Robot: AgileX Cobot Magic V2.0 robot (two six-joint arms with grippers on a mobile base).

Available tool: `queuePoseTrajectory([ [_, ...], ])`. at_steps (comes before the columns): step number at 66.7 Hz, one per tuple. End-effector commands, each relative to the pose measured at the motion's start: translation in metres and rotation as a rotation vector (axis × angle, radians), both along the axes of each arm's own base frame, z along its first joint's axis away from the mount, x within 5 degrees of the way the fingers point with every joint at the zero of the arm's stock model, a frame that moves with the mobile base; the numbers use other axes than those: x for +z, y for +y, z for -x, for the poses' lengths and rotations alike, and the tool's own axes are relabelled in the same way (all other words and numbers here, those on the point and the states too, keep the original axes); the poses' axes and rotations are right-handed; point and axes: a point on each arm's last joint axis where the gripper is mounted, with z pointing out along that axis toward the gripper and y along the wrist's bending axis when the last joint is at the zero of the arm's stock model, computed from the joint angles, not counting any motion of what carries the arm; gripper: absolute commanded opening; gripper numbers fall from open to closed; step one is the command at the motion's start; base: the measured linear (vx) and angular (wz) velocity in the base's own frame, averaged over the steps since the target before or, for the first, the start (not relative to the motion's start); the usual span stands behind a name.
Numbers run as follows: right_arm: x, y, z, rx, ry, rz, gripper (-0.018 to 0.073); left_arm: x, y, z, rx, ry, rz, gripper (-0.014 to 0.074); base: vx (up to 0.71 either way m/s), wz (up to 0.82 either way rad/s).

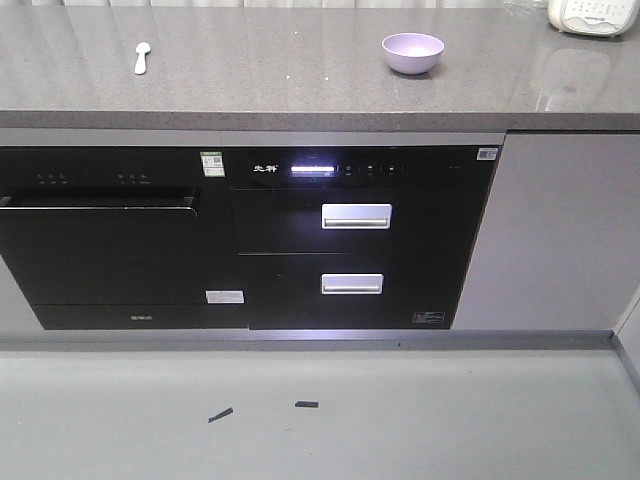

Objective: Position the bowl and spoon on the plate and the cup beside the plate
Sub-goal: 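Continue driving toward the counter holding the spoon and lavender bowl, then drive closer to the counter edge, bringing spoon and bowl within reach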

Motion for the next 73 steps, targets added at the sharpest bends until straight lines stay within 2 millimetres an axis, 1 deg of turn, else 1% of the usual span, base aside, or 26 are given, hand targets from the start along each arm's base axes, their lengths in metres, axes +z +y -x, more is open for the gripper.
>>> queuePoseTrajectory([
  [1,0.0053,-0.0013,0.0008,-0.018,-0.074,0.015,-0.0006,0.0095,-0.0004,0.0004,-0.005,-0.085,0.010,-0.0006,0.12,0.01],
  [73,0.0053,-0.0013,0.0008,-0.018,-0.074,0.015,-0.0006,0.0095,-0.0004,0.0004,-0.005,-0.085,0.010,-0.0006,0.11,0.00],
])
